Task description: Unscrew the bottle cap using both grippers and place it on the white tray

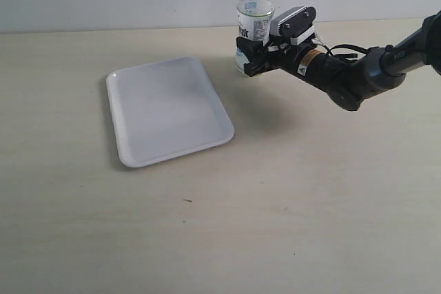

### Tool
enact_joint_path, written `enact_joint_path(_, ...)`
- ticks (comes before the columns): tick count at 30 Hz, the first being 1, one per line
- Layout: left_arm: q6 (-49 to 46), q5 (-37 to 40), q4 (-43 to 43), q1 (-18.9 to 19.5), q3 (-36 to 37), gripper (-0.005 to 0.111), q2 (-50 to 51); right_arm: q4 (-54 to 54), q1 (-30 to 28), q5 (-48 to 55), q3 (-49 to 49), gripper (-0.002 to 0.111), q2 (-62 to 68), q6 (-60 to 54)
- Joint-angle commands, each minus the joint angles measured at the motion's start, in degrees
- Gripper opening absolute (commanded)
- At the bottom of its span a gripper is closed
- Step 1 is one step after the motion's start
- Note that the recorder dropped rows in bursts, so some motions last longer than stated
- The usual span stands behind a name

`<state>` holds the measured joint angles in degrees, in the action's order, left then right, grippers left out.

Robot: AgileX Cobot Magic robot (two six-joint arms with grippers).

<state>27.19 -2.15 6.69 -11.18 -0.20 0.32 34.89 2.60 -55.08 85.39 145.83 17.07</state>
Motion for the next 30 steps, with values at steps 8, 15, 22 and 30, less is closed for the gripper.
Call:
enact_joint_path(8, -1.37, -9.93, 5.08, -0.39, 0.2, 0.0, -0.32, 1.6, 0.07, 1.93, 0.38, 0.0, -0.01, 1.01)
enact_joint_path(15, -6.18, -21.3, 0.18, 1.92, -4.59, 0.0, 7.07, 4.66, 0.07, 3.64, 0.38, 0.0, -0.01, -1.99)
enact_joint_path(22, 15.06, -24.46, 27.41, 2.05, -33.48, 0.0, 55.09, 4.79, 0.07, 7.1, 0.76, 0.0, -0.01, -2.38)
enact_joint_path(30, 74.43, -37.06, 93.26, 6.23, -81.12, 0.0, 85.27, 4.88, 0.07, 7.44, 0.76, 0.0, -0.01, -1.94)
